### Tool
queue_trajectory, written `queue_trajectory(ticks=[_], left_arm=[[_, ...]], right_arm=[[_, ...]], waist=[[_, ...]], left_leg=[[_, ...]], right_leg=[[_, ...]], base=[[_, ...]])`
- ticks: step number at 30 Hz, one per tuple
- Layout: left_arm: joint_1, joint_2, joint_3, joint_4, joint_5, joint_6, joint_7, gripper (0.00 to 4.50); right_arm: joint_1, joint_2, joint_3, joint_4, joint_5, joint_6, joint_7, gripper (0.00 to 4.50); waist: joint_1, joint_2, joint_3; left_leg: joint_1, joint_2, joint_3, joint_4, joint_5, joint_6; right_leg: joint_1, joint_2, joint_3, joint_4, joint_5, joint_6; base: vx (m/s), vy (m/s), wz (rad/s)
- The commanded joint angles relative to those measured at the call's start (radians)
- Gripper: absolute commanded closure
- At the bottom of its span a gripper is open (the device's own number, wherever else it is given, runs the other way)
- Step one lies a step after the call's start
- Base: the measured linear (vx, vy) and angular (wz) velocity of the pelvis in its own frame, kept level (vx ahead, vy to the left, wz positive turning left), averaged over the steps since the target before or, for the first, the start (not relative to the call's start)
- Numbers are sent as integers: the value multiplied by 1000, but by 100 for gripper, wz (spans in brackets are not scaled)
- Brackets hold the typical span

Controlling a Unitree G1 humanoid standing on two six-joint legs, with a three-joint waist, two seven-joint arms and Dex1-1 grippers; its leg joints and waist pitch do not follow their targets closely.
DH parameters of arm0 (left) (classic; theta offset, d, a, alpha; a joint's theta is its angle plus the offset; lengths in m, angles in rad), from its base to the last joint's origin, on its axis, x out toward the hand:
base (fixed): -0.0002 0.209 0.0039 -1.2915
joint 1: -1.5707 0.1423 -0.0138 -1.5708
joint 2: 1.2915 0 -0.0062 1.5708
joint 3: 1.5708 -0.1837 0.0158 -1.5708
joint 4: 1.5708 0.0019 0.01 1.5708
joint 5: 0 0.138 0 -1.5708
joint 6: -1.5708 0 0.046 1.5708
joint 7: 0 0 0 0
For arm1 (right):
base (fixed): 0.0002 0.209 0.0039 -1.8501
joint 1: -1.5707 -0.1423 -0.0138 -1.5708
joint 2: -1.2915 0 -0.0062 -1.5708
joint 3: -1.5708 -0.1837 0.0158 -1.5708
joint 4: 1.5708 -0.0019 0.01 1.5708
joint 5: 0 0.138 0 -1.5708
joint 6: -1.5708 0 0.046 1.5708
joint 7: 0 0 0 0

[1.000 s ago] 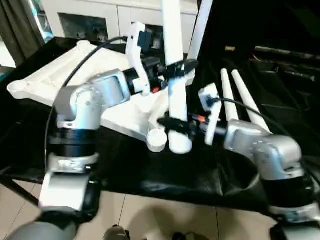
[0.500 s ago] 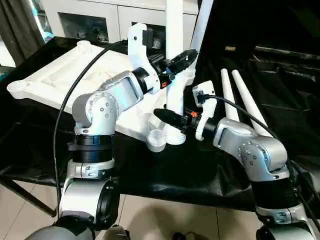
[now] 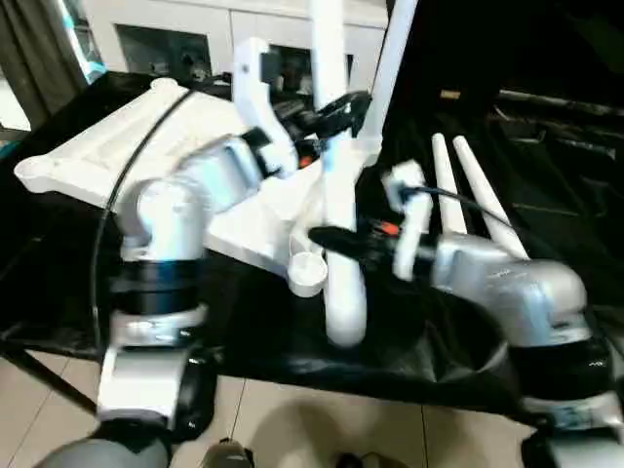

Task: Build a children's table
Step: Pick table leg

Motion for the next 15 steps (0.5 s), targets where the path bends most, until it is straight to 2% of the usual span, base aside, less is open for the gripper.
queue_trajectory(ticks=[1, 4, 5, 6, 7, 8, 9, 10, 11, 13, 15], left_arm=[[6, 11, -15, -30, -57, 38, -67, 249], [5, 0, -5, -21, -60, 38, -47, 258], [5, -3, -7, -18, -52, 28, -40, 269], [1, -16, -13, 7, -1, -23, 0, 281], [-2, -23, -8, 23, 8, -38, 14, 286], [-4, -28, -6, 34, 10, -43, 19, 287], [-6, -29, -9, 47, 21, -51, 25, 287], [-6, -29, -11, 52, 25, -54, 28, 290], [-7, -20, -21, 63, 34, -59, 18, 292], [-14, -6, -24, 84, 44, -73, 14, 294], [-17, 2, -16, 86, 42, -76, 14, 294]], right_arm=[[-17, -13, -32, -18, 45, 29, 15, 175], [-16, -1, -51, -13, 62, 58, -5, 175], [-14, 3, -56, -10, 57, 59, -20, 175], [-13, 11, -77, 5, 47, 60, -48, 193], [-15, 13, -89, 16, 41, 49, -62, 203], [-17, 15, -100, 25, 44, 46, -67, 210], [-19, 14, -101, 28, 45, 43, -66, 213], [-20, 13, -101, 29, 45, 42, -64, 223], [-20, 10, -95, 27, 41, 40, -65, 236], [-19, 8, -85, 23, 34, 32, -66, 252], [-19, 16, -88, 21, 32, 27, -79, 261]], waist=[[2, -2, -83], [2, 0, -82], [2, -4, -81], [3, -3, -81], [2, -3, -80], [3, 1, -80], [3, 4, -82], [3, 2, -82], [5, 8, -83], [4, 4, -85], [4, 6, -85]], left_leg=[[14, 9, 2, -64, -138, -7], [13, 10, 0, -66, -147, -16], [13, 10, 0, -66, -148, -15], [14, 10, 1, -66, -151, -19], [13, 10, 0, -67, -154, -21], [14, 9, 0, -67, -154, -23], [17, 7, 1, -66, -166, -25], [17, 7, 0, -67, -165, -26], [14, 6, -3, -68, -156, -27], [13, 7, -3, -68, -149, -28], [12, 8, -4, -69, -141, -28]], right_leg=[[65, -65, 37, -78, -328, -82], [67, -65, 36, -77, -332, -88], [67, -66, 36, -79, -343, -83], [66, -66, 36, -85, -365, -73], [66, -66, 36, -86, -374, -64], [66, -66, 35, -87, -384, -57], [63, -64, 34, -94, -410, -34], [64, -64, 34, -92, -409, -30], [66, -64, 33, -91, -403, -25], [67, -63, 33, -88, -379, -26], [68, -64, 34, -83, -346, -43]], base=[[0, 0, 0], [0, 0, 0], [0, 0, 0], [0, 0, 0], [0, 0, 0], [0, 0, 0], [0, 0, 0], [0, 0, 0], [0, 0, 0], [0, 0, 0], [0, 0, 0]])
